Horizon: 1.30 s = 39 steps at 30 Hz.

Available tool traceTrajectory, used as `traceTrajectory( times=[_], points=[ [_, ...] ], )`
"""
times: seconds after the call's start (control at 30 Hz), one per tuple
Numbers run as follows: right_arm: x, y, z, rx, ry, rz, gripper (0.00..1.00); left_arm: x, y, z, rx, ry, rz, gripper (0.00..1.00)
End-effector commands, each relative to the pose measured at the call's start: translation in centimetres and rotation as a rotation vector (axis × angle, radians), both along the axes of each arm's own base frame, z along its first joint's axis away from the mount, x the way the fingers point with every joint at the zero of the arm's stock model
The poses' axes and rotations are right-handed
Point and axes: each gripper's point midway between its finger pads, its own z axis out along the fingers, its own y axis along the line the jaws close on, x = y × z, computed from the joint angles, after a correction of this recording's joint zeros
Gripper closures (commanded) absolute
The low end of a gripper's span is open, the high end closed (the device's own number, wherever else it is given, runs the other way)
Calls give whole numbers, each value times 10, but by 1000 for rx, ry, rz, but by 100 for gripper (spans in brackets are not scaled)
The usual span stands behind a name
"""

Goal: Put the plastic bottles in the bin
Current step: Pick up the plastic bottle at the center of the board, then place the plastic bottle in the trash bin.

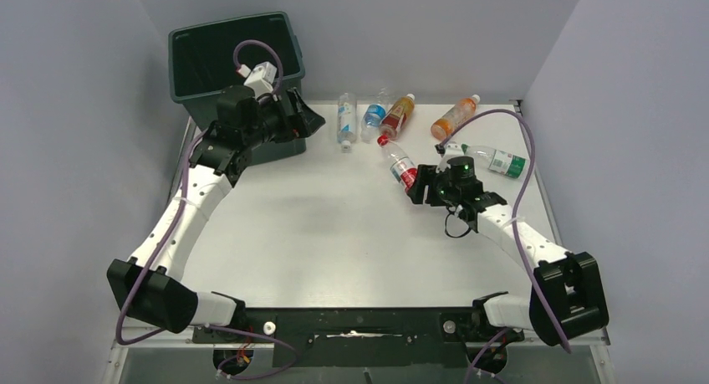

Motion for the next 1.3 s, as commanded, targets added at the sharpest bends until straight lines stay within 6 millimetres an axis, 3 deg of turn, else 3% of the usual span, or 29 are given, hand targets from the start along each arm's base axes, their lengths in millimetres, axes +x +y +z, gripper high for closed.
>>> traceTrajectory(
  times=[0.0, 0.27, 0.77, 1.27],
  points=[
    [0, 12, 28, 68, -71, 14, 55, -5, -8, 21, -33, -67, -9, 15],
    [1, 18, 50, 100, -116, 36, 56, -6, -18, 9, -51, -40, -29, 15],
    [7, 39, 104, 222, -224, 99, 55, -20, -62, 0, -205, -7, -158, 15],
    [-1, 60, 160, 357, -328, 197, 54, -34, -105, -15, -223, 12, -236, 15]
  ],
)
